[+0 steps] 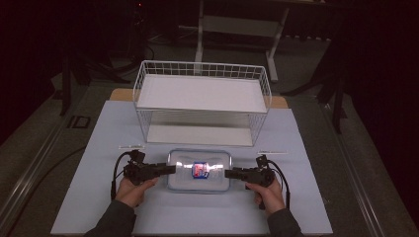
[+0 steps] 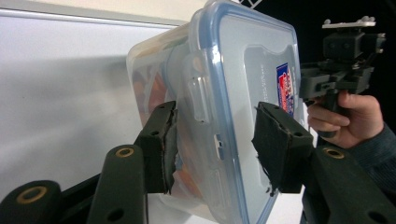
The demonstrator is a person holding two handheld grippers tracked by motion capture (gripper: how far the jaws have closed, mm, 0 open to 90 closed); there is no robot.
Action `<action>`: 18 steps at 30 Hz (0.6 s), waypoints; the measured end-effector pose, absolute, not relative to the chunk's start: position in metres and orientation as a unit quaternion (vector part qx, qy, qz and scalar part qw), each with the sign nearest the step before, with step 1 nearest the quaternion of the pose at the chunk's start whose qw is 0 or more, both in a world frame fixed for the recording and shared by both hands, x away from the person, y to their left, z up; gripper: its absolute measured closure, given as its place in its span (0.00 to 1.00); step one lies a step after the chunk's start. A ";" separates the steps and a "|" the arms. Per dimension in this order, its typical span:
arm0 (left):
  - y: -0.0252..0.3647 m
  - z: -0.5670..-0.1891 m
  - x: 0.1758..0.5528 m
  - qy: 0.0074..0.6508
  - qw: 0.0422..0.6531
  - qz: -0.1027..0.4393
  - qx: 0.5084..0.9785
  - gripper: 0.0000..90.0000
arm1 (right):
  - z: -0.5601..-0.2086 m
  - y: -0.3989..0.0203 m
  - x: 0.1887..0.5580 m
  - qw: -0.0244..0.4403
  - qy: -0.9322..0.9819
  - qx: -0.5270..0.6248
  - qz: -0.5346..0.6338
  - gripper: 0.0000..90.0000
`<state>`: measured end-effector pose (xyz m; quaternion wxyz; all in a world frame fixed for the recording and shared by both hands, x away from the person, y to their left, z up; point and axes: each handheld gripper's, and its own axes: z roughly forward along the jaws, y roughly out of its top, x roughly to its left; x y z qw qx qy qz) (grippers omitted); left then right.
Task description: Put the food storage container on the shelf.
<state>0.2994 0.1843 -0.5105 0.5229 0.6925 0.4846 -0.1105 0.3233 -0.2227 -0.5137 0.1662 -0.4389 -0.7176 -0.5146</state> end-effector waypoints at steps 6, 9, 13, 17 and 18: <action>0.181 -0.508 0.296 0.488 0.516 -0.097 0.697 0.56 | -0.513 -0.220 0.321 0.154 -0.720 -0.441 -0.513 0.54; 0.180 -0.506 0.293 0.487 0.513 -0.090 0.701 0.56 | -0.512 -0.219 0.321 0.150 -0.724 -0.440 -0.510 0.53; 0.178 -0.502 0.291 0.481 0.515 -0.078 0.705 0.56 | -0.509 -0.218 0.320 0.146 -0.730 -0.442 -0.501 0.53; 0.175 -0.499 0.289 0.476 0.517 -0.066 0.709 0.56 | -0.508 -0.219 0.319 0.154 -0.723 -0.454 -0.498 0.53; 0.175 -0.499 0.289 0.476 0.517 -0.066 0.709 0.56 | -0.508 -0.219 0.318 0.150 -0.723 -0.456 -0.498 0.53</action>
